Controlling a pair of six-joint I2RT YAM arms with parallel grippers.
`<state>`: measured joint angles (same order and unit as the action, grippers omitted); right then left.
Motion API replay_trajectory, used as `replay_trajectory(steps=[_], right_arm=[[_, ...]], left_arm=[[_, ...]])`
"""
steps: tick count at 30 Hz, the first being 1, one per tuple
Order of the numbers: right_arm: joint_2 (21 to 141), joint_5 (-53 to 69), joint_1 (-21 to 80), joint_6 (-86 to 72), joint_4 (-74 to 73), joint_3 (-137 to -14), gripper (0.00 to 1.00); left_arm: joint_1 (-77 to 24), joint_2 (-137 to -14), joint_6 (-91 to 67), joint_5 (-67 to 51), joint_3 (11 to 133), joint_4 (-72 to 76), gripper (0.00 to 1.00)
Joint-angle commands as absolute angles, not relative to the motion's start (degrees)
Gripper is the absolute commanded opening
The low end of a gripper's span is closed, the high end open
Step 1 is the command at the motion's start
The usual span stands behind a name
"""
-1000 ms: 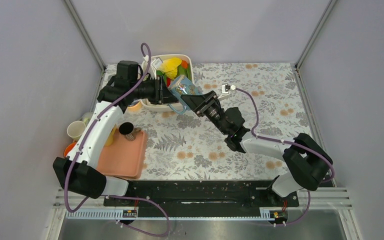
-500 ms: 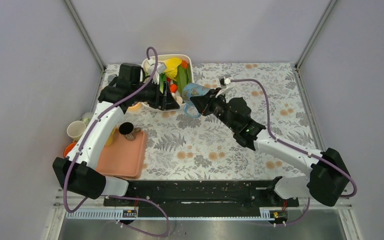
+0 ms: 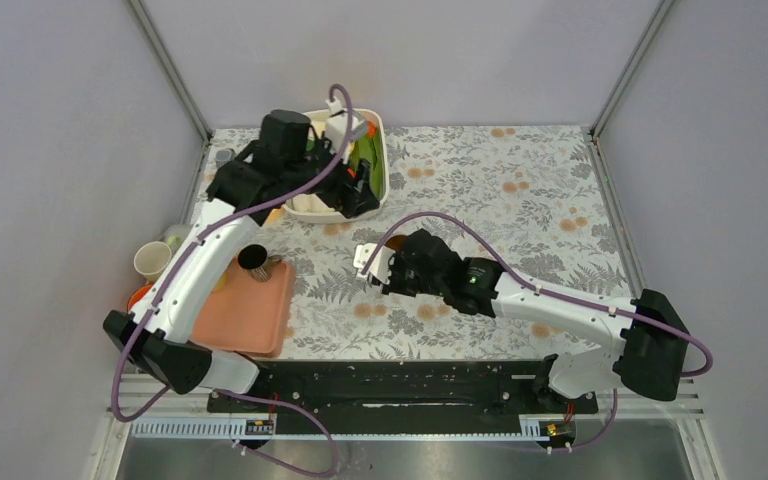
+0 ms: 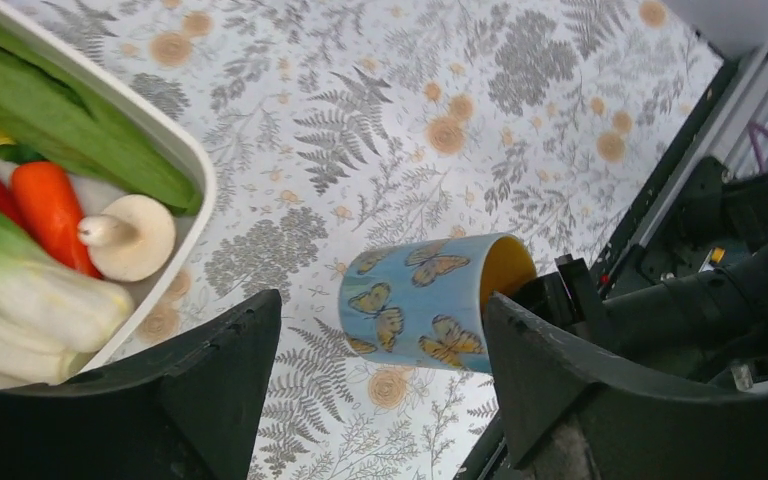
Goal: Turn the mug right side up
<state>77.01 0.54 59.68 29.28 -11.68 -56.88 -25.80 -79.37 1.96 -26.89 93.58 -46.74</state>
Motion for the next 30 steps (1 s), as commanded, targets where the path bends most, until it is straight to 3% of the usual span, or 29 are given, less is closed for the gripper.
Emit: replay_trajectory(steps=[1,14,19,30], right_arm=[[76.9,-6.2,62.5,41.8,-7.5,-61.6,0.0],[80.8,-18.4,68.2,44.4,-9.3,-65.1,0.0],[81.7,-19.0,68.6,44.4,-10.3,-66.3,0.0],[81.7,-23.3,68.8,44.8,-10.5,-66.7,0.0]], left_arm=[[-32.0,-82.6,5.4,-19.3,94.2,-47.5,0.77],[-46.0,-86.2,16.2,4.8,88.1,-47.6,0.76],[-47.7,-88.5,18.5,10.7,86.3,-47.5,0.67],[-47.9,-90.0,19.1,5.4,83.6,-48.1,0.62]])
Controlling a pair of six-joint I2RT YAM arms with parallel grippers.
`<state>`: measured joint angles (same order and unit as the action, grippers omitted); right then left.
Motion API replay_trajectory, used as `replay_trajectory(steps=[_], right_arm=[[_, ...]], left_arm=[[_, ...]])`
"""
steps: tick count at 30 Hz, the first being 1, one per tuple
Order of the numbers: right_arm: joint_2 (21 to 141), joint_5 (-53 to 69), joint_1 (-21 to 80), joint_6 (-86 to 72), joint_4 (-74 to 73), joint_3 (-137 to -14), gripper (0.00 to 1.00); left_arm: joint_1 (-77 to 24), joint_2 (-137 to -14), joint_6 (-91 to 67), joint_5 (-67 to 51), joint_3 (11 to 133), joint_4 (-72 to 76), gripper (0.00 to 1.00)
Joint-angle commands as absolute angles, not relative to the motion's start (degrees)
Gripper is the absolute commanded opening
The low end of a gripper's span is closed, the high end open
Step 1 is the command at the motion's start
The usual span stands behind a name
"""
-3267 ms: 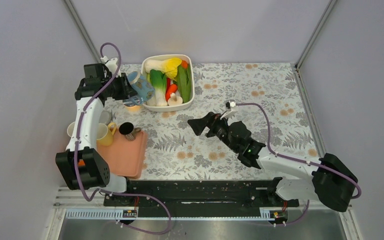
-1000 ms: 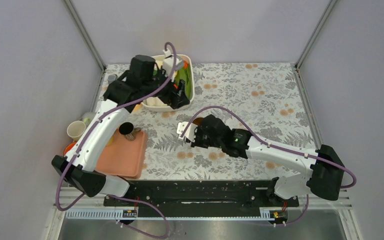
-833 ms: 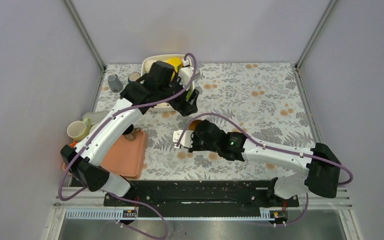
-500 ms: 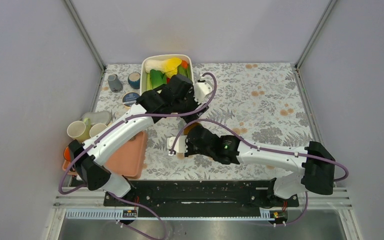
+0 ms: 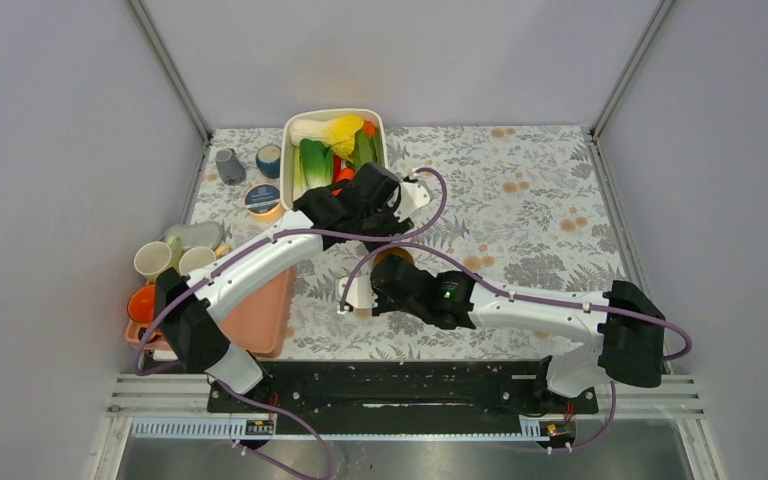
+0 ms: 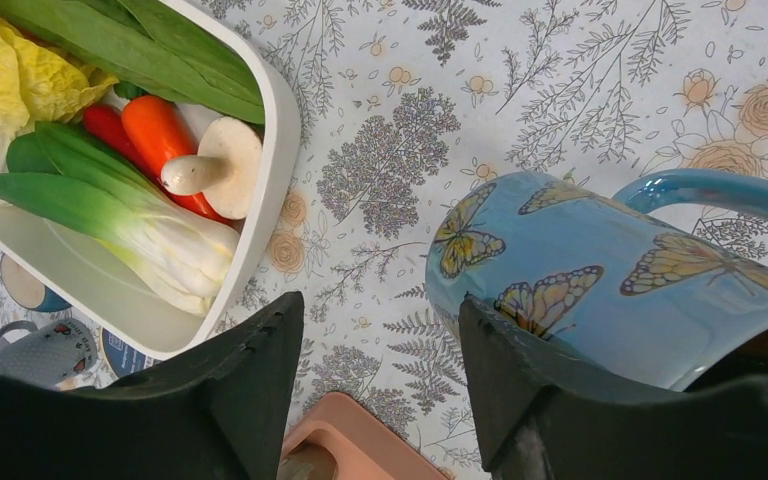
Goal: Turn the mug right side up
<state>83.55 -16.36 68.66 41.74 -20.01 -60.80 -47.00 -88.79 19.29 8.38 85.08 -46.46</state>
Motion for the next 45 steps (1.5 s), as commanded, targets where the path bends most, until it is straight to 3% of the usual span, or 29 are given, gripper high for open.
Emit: replay_trajectory(steps=[1,7,14,26,34,40,45], right_arm=[[81.4,-23.2,68.9,45.0,-10.2,-66.5,0.0],[74.4,-16.5,68.8,45.5,-6.9,-60.3,0.0],[64.3,-4.4,67.4,43.2,6.8,-51.6,0.0],[68.5,-10.8,66.5,44.3,6.7,-54.5,0.0],[70.8,-18.8,66.5,47.1,5.3,-55.8,0.0],[70.3,-20.6,66.7,47.5,5.5,-55.3,0.0],[71.3,-21.6,67.4,47.8,5.0,-56.1,0.0]], left_arm=[[-47.9,-90.0,18.7,4.3,83.5,-48.2,0.62],[-47.0,-87.8,17.1,-1.7,86.8,-49.1,0.62],[-47.8,-89.6,12.3,-3.4,96.6,-56.4,0.59],[-51.1,-87.9,14.1,2.1,98.6,-57.7,0.63],[-50.2,-82.4,14.5,-15.2,100.3,-59.3,0.72],[-53.0,-83.9,16.8,-8.6,97.3,-59.3,0.77],[-55.7,-86.2,18.7,9.7,94.5,-52.5,0.78]])
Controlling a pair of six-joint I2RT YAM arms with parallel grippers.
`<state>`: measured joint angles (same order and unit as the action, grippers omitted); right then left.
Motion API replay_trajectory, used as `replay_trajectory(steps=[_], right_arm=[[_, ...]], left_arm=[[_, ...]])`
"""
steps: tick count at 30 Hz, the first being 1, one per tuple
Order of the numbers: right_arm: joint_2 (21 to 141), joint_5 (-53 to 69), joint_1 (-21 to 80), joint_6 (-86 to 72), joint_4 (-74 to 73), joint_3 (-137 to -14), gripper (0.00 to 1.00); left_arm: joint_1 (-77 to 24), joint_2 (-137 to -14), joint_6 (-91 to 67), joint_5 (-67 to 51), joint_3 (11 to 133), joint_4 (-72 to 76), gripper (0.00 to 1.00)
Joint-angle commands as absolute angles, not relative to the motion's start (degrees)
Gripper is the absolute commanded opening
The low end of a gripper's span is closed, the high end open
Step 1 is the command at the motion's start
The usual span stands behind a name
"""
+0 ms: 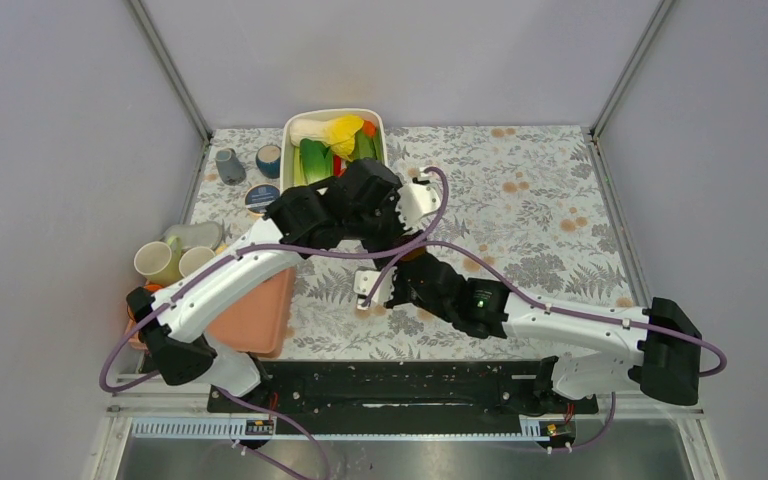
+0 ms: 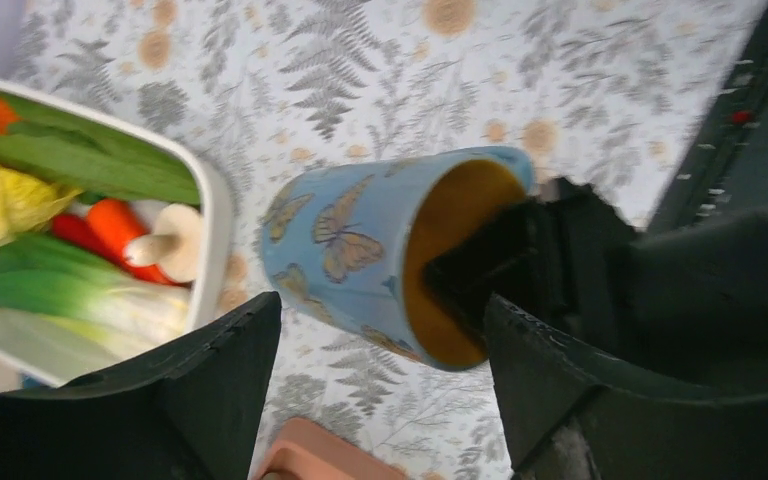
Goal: Turn the mug right side up
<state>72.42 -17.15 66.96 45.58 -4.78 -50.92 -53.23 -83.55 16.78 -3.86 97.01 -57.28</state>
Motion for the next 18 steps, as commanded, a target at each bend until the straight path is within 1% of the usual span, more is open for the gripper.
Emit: replay_trajectory(steps=[1,4,7,8,9,10,12,13,14,15,17,18], right_arm=[[71.4,-21.7,67.5,47.9,4.9,-56.2,0.0],[71.2,-21.9,68.1,47.7,4.8,-56.1,0.0],[71.0,-21.9,68.2,47.4,4.8,-56.3,0.0],[71.0,-21.9,68.2,47.4,4.9,-56.3,0.0],[71.1,-22.0,68.2,47.3,4.9,-56.3,0.0],[71.0,-22.0,68.2,47.3,5.0,-56.3,0.0],[71.1,-21.9,68.2,47.2,4.9,-56.1,0.0],[71.0,-21.8,68.2,47.1,4.9,-56.1,0.0],[71.1,-22.0,68.2,47.0,5.0,-56.0,0.0],[71.2,-22.0,68.3,46.9,5.1,-56.0,0.0],[71.4,-22.1,68.3,46.8,5.2,-55.9,0.0],[71.6,-22.1,68.2,46.6,5.2,-55.8,0.0]], left_arm=[[-56.1,-86.7,19.4,13.6,93.7,-50.5,0.77],[-56.2,-88.0,21.8,21.6,91.3,-45.5,0.76],[-56.2,-89.3,23.4,23.9,88.9,-43.5,0.75],[-56.2,-89.6,23.7,24.3,88.2,-42.9,0.72],[-56.2,-90.0,23.9,24.8,87.6,-42.6,0.67],[-56.2,-90.1,24.0,25.4,87.1,-42.4,0.59],[-56.2,-90.0,24.3,25.4,86.4,-42.0,0.38],[-56.2,-89.7,24.5,24.8,85.8,-41.5,0.29],[-56.2,-89.6,24.7,23.8,85.0,-41.5,0.24],[-56.2,-89.5,24.9,22.9,84.4,-41.4,0.15],[-56.1,-89.5,24.7,21.2,83.4,-41.6,0.02],[-55.9,-89.6,24.5,20.4,82.9,-41.6,0.0]])
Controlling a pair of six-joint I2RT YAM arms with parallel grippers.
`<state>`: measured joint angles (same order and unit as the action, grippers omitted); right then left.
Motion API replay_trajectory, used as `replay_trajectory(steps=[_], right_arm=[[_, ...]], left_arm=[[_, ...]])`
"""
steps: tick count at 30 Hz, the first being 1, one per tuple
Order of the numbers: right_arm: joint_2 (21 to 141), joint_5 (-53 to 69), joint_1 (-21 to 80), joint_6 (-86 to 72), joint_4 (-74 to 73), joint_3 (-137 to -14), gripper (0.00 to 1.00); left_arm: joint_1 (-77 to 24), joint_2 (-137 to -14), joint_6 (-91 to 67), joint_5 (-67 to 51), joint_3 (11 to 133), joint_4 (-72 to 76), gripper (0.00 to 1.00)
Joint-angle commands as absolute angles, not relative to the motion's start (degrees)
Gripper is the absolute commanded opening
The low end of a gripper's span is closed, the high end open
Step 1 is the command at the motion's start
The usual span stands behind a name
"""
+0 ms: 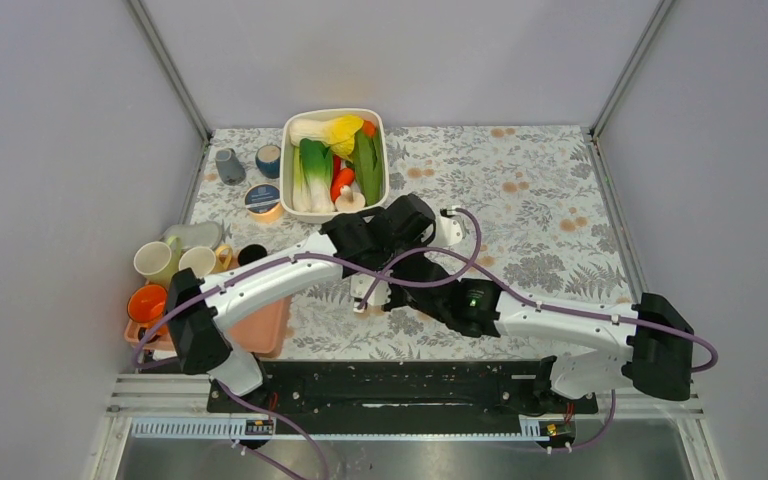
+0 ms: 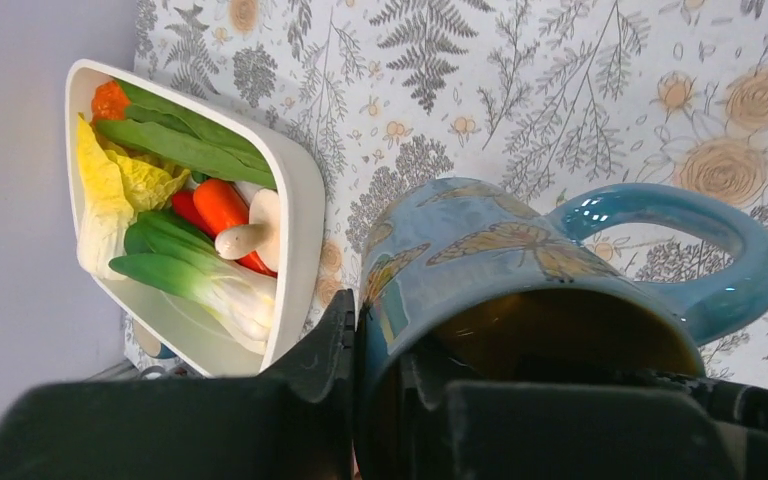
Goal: Turn the mug right side up
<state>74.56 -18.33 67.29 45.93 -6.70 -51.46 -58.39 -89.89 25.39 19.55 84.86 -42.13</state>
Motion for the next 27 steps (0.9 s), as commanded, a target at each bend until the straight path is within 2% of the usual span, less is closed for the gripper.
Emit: replay_trajectory(steps=[1,9,12,19,25,27], right_arm=[[71.8,-22.0,68.2,46.3,5.0,-55.7,0.0],[75.2,-20.9,68.2,43.5,0.7,-54.4,0.0],[77.8,-21.1,68.1,42.9,0.3,-53.7,0.06],[83.6,-21.4,68.1,42.0,-3.1,-54.9,0.1],[84.2,-23.2,68.1,42.4,-4.3,-56.0,0.3],[84.0,-24.0,68.2,42.1,-5.3,-56.8,0.4]], left_arm=[[-55.6,-89.6,24.3,19.6,82.3,-41.6,0.0],[-51.6,-90.6,21.9,8.2,77.7,-40.6,0.0],[-49.8,-91.5,21.2,3.6,74.8,-39.1,0.0],[-49.1,-92.3,19.5,-1.4,70.8,-37.4,0.0],[-48.9,-92.4,19.4,-1.2,68.7,-36.1,0.0],[-48.6,-92.9,19.3,-1.0,68.6,-35.7,0.0]])
